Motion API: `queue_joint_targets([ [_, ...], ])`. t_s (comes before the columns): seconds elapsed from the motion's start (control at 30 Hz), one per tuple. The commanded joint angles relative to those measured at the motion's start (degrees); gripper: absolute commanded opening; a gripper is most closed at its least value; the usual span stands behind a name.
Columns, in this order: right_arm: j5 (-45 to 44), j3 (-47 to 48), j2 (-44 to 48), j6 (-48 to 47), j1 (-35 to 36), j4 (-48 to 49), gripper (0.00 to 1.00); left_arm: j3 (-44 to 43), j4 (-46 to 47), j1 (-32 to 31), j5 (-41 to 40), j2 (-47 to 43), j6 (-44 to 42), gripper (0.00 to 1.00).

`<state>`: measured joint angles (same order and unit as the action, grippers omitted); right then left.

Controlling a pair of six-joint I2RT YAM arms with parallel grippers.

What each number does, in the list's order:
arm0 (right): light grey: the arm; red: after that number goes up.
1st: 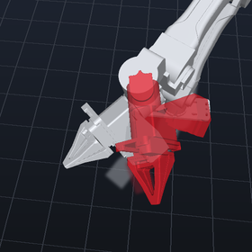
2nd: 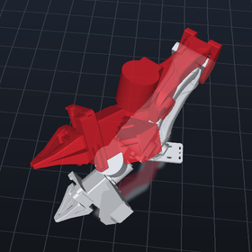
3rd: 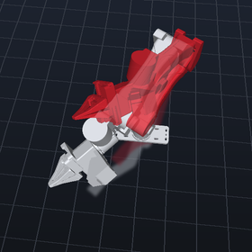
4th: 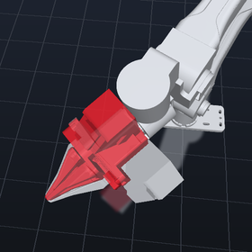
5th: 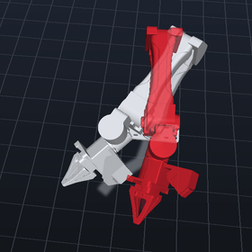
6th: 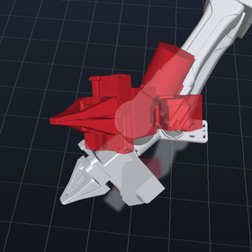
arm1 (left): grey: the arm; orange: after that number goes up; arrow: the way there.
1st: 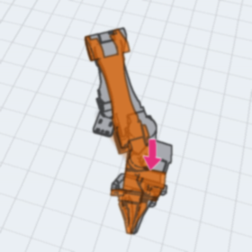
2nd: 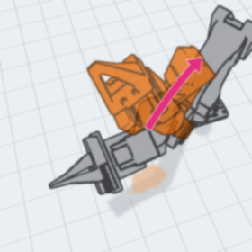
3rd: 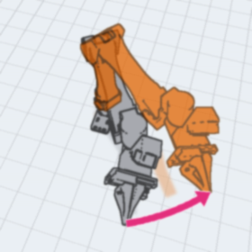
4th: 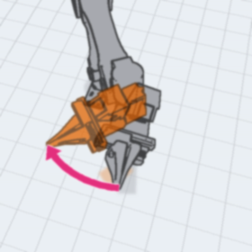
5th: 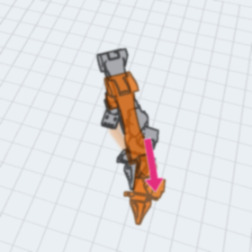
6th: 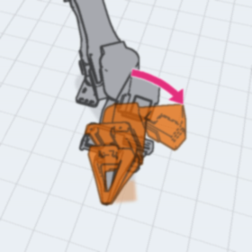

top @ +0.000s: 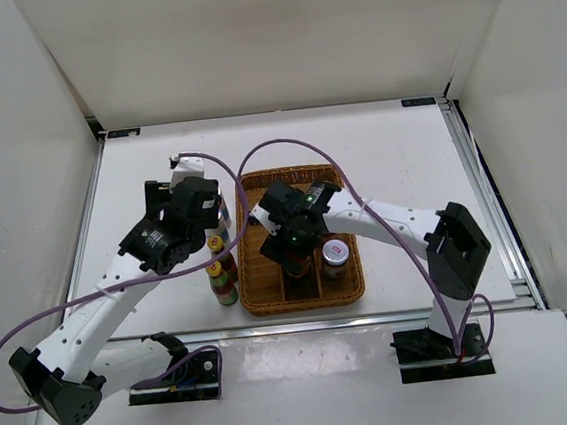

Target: Organize the condiment bottles

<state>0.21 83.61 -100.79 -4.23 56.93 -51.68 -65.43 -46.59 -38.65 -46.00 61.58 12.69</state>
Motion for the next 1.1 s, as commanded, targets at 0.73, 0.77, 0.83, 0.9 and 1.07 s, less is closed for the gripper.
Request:
queue_joint_targets([
  [0.73, -9.9, 6.7, 15.9, 5.2, 1.3, -6.9, 0.99, 7.7, 0.2, -0.8, 19.4, -10.4, 4.0, 1.00],
  [0.77, -9.9, 6.7, 15.9, 5.2, 1.3, -6.9, 0.99, 8.2, 0.2, -0.8, 19.9, -10.4, 4.0, 1.00],
  [0.83, -10.4, 6.2, 15.4, 5.2, 1.3, -6.9, 0.99, 8.9, 0.2, -0.8, 21.2, -9.9, 5.3, 1.00],
  [0.9, -10.4, 6.2, 15.4, 5.2, 1.3, -6.9, 0.99, 10.6, 0.2, -0.8, 23.0, -10.6, 5.3, 1.00],
  [1.07, -10.4, 5.2, 15.9, 5.2, 1.3, -6.9, 0.99, 12.3, 2.4, -0.8, 25.5, -11.8, 6.5, 0.96],
])
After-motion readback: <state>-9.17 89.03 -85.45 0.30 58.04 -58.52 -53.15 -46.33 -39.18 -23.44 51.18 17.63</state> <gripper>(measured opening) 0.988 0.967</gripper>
